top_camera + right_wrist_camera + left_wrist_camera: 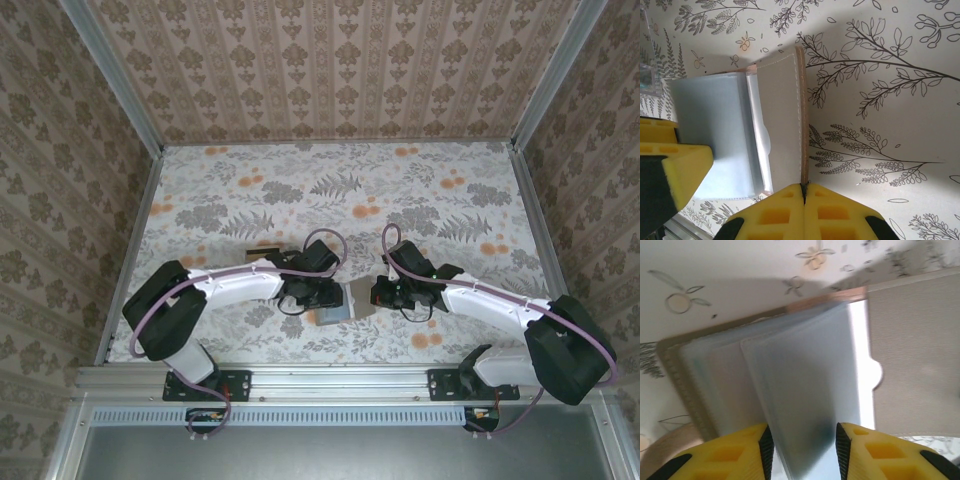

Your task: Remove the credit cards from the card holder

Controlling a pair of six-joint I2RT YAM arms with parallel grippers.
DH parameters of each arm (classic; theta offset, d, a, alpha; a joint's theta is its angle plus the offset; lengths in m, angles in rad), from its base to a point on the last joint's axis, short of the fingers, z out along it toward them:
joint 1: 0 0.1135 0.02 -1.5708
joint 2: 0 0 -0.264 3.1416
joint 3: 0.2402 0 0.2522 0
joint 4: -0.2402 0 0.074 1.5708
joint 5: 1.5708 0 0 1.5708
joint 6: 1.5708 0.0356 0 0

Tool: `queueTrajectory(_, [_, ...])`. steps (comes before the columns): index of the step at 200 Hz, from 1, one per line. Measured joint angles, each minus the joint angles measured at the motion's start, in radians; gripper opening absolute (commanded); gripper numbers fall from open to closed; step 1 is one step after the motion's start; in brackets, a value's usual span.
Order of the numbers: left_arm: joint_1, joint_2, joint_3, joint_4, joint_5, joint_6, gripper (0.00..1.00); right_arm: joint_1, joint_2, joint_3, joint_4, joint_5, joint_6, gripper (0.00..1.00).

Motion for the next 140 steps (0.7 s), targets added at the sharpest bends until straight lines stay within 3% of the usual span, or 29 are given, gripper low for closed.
queueTrajectory(31, [0.0, -0.005, 0.0, 0.031, 0.018, 0.007, 0.48, 0.0, 0.002, 0.0, 0.008, 0.0, 0.0, 0.0])
queueTrajectory(103, [0.0, -0.005, 0.01, 0.061, 0.062, 0.029, 0.49, 0.0, 0.008, 0.0, 0.013, 0.0, 0.0, 0.0])
queueTrajectory(140, [0.0, -0.005, 0.042, 0.071, 0.08, 0.045, 0.56, -0.005, 0.008, 0.0, 0.013, 0.003, 0.008, 0.15])
